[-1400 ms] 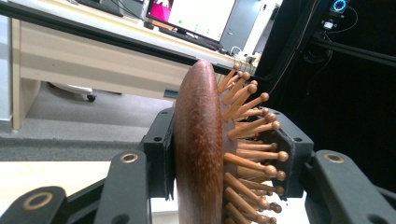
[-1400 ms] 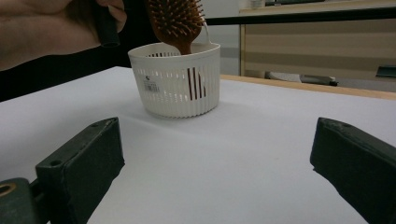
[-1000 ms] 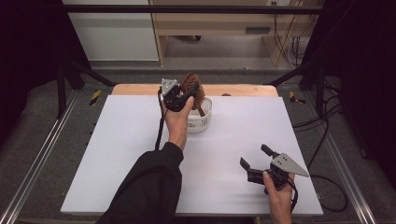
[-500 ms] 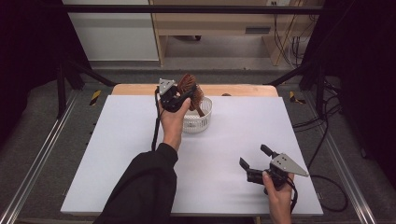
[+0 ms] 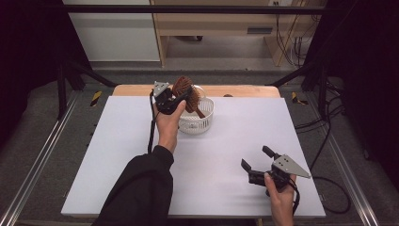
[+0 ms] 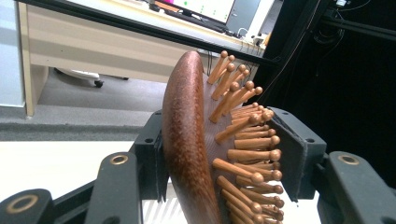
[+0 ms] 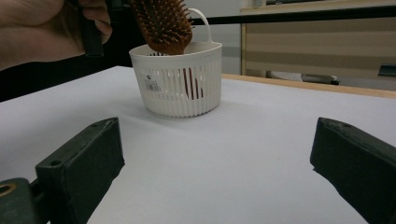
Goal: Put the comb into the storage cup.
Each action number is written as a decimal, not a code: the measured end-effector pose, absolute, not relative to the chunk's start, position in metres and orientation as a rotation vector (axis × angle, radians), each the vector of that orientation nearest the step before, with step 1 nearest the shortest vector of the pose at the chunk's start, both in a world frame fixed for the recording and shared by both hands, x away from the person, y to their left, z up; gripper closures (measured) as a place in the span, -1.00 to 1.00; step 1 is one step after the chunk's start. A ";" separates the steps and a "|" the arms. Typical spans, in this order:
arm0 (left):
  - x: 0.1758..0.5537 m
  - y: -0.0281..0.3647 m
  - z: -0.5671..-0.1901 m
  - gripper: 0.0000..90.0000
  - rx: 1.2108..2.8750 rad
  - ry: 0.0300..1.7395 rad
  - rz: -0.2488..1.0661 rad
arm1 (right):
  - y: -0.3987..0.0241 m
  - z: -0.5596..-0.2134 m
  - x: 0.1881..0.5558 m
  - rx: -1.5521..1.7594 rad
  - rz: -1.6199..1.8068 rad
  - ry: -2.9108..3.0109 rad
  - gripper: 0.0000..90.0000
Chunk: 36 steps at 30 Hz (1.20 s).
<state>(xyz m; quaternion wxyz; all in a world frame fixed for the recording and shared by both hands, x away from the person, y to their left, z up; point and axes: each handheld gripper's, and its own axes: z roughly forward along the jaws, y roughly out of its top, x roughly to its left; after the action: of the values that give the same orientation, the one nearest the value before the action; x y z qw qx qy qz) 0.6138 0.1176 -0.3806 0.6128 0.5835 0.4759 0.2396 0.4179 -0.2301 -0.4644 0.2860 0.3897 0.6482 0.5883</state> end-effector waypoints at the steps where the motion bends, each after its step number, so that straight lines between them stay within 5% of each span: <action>1: 0.614 0.119 -0.381 -0.03 1.347 1.099 0.551 | -0.230 -0.464 0.418 1.041 1.572 1.734 -0.93; 36: 0.614 0.149 -0.398 -0.07 1.323 1.125 0.490 | -0.229 -0.465 0.418 1.040 1.577 1.736 -0.93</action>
<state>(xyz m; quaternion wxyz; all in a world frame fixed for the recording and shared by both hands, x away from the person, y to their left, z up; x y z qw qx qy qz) 0.6140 0.1488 -0.3980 0.6197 0.5755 0.4894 0.2129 0.4178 -0.2293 -0.4645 0.2839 0.3886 0.6489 0.5894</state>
